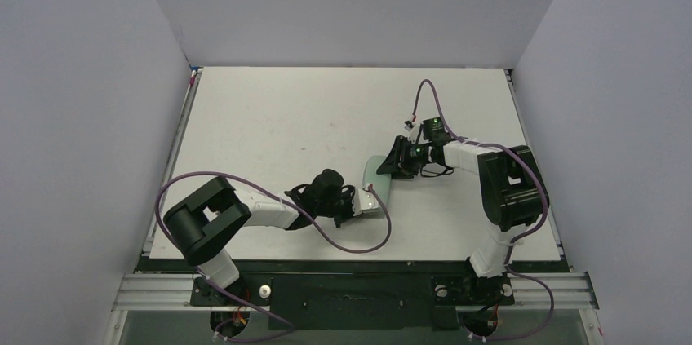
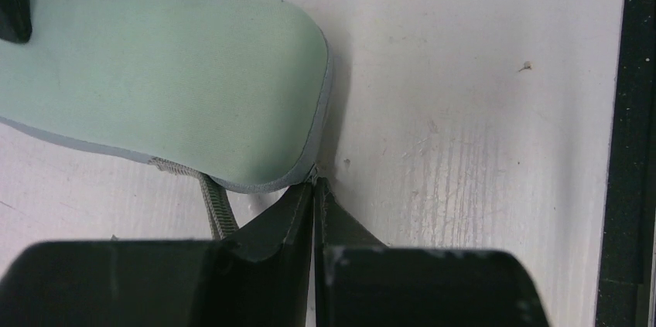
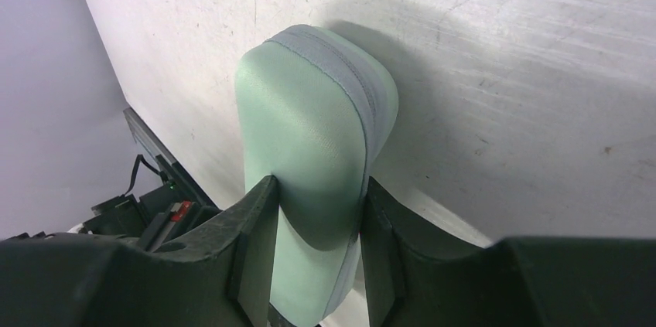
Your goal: Open the umbrella
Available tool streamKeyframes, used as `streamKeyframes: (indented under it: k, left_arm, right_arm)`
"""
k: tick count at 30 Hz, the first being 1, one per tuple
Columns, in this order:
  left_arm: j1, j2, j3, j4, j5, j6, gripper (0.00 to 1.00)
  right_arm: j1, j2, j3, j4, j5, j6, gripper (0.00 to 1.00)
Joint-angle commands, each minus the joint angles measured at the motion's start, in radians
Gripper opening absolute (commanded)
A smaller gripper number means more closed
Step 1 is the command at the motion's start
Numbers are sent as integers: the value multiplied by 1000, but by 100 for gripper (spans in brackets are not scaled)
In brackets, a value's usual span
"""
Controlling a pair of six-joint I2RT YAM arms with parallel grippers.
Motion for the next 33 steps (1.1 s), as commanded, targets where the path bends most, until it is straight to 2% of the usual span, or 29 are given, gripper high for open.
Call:
streamKeyframes:
  k: [1,2,3,4,6,10,11,13,14,17,21,26,33]
  left_arm:
    - [50,8,36,-33,44,-129,0]
    - [66,16,45,-43,50,-134,0]
    - [98,19,59,-50,63,-133,0]
    - [125,21,70,-61,70,-127,0]
    - [158,25,88,-75,88,-97,0]
    - [215,53,150,-142,172,-23,0]
    - [223,63,155,-163,185,0,0]
    - [236,74,174,-191,214,42,0]
    - [239,77,179,-196,225,56,0]
    - [243,81,177,-212,248,111,0]
    - [245,87,176,-223,265,152,0]
    - [253,95,182,-229,277,168,0]
    - [254,100,193,-262,293,243,0]
  right_arm:
    - [-14,-43,-69,1,188,-38,3]
    - [-23,-66,-71,-23,184,-100,16]
    - [-29,-78,-72,-82,179,-132,25]
    - [-42,-104,-72,-115,177,-209,43]
    - [-67,-155,-63,-229,172,-350,62]
    - [-122,-304,-35,-443,130,-662,82]
    - [-132,-351,-27,-463,106,-712,83]
    - [-143,-392,12,-526,102,-954,85]
    - [-141,-395,43,-571,104,-1014,85]
    - [-111,-363,123,-644,112,-1309,85]
    - [-47,-296,165,-652,112,-1549,85]
    - [25,-193,216,-641,78,-1674,86]
    - [110,-145,244,-590,95,-1790,87]
